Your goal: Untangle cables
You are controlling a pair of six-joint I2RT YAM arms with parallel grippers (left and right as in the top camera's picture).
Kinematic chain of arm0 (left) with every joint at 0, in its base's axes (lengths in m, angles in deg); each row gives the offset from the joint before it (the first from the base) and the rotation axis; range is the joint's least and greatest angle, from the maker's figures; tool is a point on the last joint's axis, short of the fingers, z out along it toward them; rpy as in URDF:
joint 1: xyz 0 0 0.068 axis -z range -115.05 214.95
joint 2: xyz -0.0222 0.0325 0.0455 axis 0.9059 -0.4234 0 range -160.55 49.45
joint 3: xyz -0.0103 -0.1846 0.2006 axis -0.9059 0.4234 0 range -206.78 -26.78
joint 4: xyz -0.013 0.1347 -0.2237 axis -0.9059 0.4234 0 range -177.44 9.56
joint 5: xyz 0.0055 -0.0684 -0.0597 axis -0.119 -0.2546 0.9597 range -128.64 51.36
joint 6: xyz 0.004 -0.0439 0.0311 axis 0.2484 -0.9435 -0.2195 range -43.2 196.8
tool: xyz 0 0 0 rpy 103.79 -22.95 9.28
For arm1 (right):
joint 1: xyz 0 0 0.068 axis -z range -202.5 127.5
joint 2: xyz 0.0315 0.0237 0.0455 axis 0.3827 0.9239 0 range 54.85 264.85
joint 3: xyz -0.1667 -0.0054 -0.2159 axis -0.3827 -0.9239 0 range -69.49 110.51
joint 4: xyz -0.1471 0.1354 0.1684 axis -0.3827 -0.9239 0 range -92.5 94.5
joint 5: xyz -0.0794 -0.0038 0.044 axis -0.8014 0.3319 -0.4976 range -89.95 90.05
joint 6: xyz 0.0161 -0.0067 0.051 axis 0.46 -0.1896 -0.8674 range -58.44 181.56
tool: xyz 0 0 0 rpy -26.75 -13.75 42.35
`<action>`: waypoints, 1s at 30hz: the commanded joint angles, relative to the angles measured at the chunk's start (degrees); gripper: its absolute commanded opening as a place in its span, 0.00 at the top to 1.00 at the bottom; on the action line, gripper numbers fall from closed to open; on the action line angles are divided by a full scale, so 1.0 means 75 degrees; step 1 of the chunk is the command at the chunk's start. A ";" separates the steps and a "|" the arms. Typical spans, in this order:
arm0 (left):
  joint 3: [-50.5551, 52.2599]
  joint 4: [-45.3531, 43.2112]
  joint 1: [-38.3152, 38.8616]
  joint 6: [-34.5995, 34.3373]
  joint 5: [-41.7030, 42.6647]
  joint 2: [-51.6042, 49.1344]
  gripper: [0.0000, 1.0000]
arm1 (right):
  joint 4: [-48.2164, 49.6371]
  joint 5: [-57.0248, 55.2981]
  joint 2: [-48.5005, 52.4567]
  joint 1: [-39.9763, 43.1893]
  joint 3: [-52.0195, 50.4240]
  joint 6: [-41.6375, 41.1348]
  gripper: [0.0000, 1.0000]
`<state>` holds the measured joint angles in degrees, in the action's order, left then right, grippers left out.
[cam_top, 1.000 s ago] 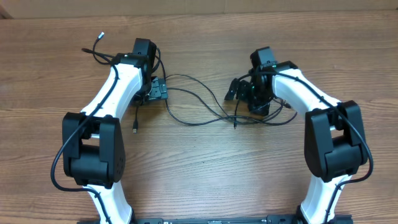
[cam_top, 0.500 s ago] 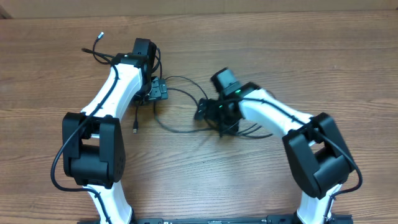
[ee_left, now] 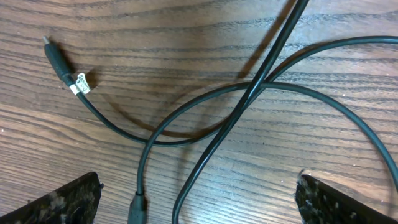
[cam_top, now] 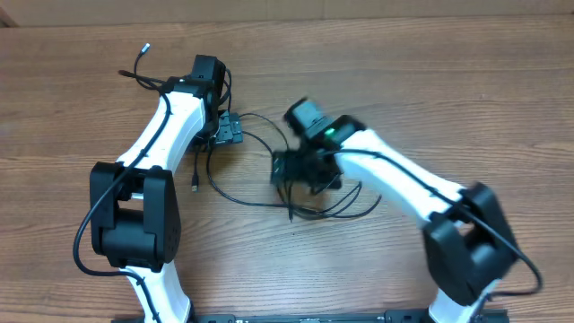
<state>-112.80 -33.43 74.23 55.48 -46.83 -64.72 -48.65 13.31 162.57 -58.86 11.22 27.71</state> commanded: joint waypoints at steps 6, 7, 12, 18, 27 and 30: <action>-0.0131 -0.0012 0.0017 -0.0157 0.0102 0.0152 0.00 | -0.1212 -0.2017 -0.0376 0.2063 -0.0047 -0.0554 0.00; -0.0131 -0.0012 0.0017 -0.0157 0.0102 0.0152 0.00 | -0.1285 -0.2014 -0.0376 0.2159 -0.0090 -0.0627 0.00; -0.0131 -0.0015 0.0017 -0.0157 0.0102 0.0152 0.00 | -0.1349 -0.1958 -0.0376 0.2445 -0.0787 -0.0726 0.00; -0.0131 -0.0012 0.0023 -0.0157 0.0105 0.0152 0.01 | -0.0533 -0.1953 -0.0376 0.2363 -0.1950 -0.0991 0.04; -0.0131 -0.0015 0.0023 -0.0157 0.0105 0.0152 0.00 | 0.1177 -0.0755 -0.0341 0.2145 -0.2669 -0.1454 0.00; -0.0131 -0.0052 0.0023 -0.0157 0.0382 0.0152 0.00 | 0.1830 -0.0708 -0.0286 0.2043 -0.2667 -0.1816 0.00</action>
<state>-112.80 -33.45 74.23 55.48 -46.35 -64.72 -39.33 4.58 159.36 -42.29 -7.25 17.51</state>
